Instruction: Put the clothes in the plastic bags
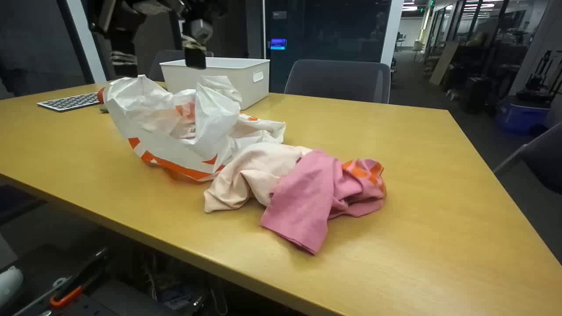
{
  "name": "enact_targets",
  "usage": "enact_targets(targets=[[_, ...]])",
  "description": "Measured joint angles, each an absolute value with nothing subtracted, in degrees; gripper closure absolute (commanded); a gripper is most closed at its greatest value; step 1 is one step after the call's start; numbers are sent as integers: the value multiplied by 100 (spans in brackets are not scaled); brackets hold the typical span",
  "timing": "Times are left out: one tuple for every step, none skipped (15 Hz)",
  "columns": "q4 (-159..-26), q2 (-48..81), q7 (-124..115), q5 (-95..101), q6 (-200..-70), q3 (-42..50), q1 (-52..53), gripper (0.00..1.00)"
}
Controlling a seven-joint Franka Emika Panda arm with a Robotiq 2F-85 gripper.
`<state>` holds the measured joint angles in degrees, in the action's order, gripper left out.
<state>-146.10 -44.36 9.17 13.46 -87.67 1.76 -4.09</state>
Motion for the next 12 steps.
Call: enact_targets(targets=[[-14593, -4438, 916, 1346, -8774, 176, -409, 0], [-14573, -4442, 916, 1346, -8774, 176, -409, 0], [-14561, -4448, 916, 1346, -8774, 176, -409, 0], [-14555, -4451, 916, 1347, -8774, 176, -409, 0], [-14553, -4451, 916, 1346, -8774, 176, -409, 0], [-14552, -4451, 916, 1346, -8774, 176, -409, 0], [-14560, -4449, 914, 1346, -8773, 180, -401, 0], [-14586, -4443, 895, 1346, -8782, 184, -392, 0], [-14624, -4430, 857, 1347, -8840, 187, -391, 0], [-14685, -4419, 793, 1347, -8944, 188, -391, 0], [-14778, -4405, 708, 1347, -9086, 188, -391, 0], [-14889, -4381, 609, 1349, -9278, 194, -394, 0]])
